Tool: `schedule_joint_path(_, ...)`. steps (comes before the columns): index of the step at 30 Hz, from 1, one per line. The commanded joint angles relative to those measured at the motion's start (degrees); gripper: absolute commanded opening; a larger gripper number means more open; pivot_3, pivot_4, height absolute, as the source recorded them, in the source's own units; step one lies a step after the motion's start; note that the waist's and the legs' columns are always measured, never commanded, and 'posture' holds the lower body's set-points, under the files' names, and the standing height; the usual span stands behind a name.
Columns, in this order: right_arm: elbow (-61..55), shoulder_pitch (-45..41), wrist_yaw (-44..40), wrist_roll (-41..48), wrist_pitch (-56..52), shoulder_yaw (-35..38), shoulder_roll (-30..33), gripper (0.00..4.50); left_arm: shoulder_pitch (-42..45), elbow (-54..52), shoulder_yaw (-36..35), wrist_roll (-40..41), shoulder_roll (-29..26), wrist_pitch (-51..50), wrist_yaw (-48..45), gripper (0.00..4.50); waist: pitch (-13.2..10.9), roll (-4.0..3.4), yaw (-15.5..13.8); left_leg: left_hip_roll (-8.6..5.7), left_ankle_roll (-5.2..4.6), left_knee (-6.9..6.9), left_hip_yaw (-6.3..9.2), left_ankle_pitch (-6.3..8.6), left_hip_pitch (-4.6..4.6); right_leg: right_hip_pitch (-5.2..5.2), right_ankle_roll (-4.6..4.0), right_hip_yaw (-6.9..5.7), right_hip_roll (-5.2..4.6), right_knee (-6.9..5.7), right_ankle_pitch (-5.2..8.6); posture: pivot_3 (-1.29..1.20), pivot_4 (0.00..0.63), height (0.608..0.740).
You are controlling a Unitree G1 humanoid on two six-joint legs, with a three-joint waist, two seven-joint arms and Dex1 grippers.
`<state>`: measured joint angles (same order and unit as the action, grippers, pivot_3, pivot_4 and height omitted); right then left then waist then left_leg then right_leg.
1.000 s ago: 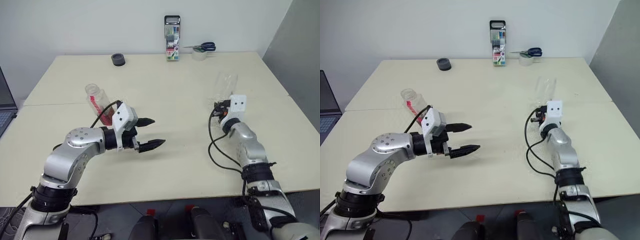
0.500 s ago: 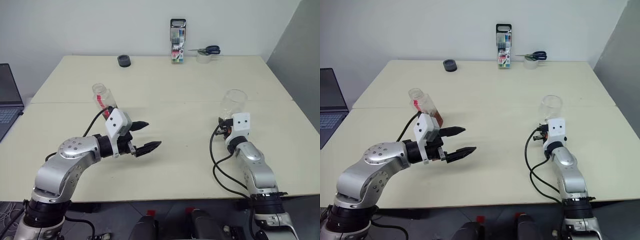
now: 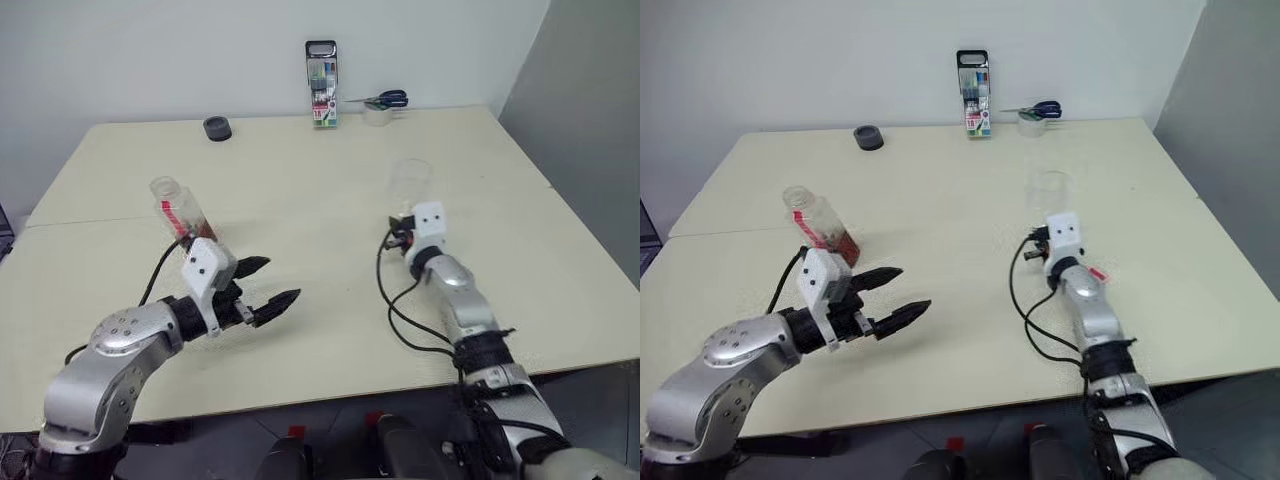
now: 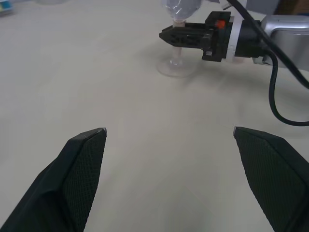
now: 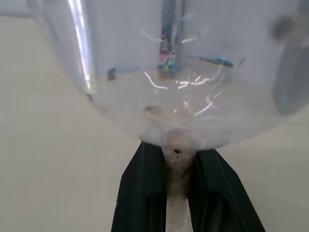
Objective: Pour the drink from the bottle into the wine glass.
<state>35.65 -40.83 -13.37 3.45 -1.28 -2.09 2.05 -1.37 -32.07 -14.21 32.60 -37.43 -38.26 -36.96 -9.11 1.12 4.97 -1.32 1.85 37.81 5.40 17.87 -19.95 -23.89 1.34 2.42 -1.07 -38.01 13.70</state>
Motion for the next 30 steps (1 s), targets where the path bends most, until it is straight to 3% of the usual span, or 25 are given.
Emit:
schedule_joint_path(1,9.1,-6.3,-2.3,-0.8,6.7,-1.4,-3.2,0.28,-3.2,-4.8,-4.5,0.4,1.4,1.0,3.4,4.5,0.0,-0.06,-0.1,0.0,0.0,-0.01,0.02,0.0,-0.04,-0.02,-0.02,0.0,0.0,-0.01,0.0,0.0,0.15,0.74)
schedule_joint_path(12,30.3,-18.3,-3.7,-1.8,16.4,0.5,-8.8,0.28,-13.7,-9.1,-11.3,-1.6,6.6,4.0,11.0,4.5,-0.1,-0.13,-0.9,-0.1,0.15,0.1,0.14,0.05,-0.43,-0.23,-0.04,-0.05,-0.11,0.08,-0.01,0.0,0.15,0.74)
schedule_joint_path(30,36.6,-24.1,-3.9,-2.9,20.5,2.3,-13.4,0.28,-15.5,-10.6,-10.5,0.3,6.2,3.9,11.3,4.5,-0.1,-0.22,-0.6,-0.07,0.16,0.07,0.15,0.06,-0.46,-0.28,-0.06,-0.1,-0.08,0.06,0.0,0.0,0.15,0.74)
